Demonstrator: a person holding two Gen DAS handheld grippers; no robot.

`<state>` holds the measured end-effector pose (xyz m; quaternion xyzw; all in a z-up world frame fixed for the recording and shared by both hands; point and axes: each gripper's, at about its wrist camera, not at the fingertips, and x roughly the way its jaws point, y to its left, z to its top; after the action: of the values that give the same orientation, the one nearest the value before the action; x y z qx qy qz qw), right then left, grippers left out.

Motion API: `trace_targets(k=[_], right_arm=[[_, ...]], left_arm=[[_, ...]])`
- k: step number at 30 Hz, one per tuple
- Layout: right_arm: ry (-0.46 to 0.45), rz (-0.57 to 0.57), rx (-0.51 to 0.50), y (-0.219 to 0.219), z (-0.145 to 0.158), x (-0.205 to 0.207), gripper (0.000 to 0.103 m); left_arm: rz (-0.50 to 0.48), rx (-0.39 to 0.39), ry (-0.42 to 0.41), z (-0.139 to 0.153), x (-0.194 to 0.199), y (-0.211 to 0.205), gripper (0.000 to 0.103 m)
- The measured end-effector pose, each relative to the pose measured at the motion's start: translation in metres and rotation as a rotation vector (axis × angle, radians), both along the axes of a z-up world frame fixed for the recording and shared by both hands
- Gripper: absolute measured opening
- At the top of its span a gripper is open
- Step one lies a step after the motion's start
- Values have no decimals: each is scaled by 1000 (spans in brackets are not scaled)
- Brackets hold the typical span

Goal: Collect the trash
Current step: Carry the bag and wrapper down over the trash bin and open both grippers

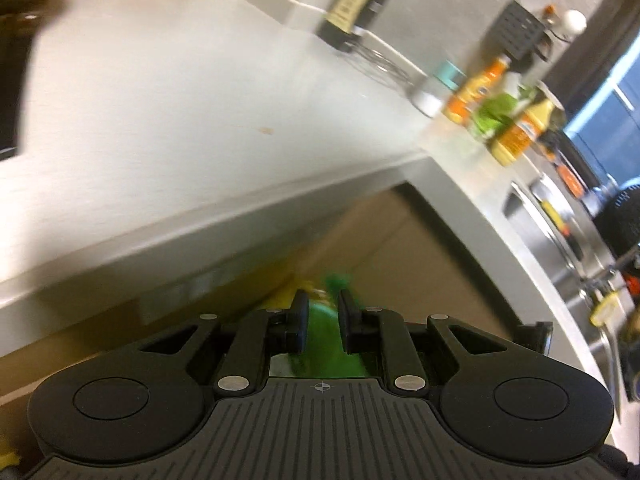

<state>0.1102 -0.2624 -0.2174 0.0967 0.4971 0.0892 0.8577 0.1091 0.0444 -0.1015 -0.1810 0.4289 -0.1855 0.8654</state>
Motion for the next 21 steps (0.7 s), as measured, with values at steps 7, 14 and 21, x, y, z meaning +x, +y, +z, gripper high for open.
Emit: trace_targets(k=[7, 14, 21], right_arm=[[10, -31, -22, -6, 8, 0, 48], [-77, -37, 17, -10, 63, -17, 51], [-318, 88, 57, 27, 153, -37, 77]], left_arm=[[103, 4, 13, 0, -14, 23, 18], [95, 46, -71, 29, -40, 16, 18], [158, 143, -222, 70, -71, 11, 18]])
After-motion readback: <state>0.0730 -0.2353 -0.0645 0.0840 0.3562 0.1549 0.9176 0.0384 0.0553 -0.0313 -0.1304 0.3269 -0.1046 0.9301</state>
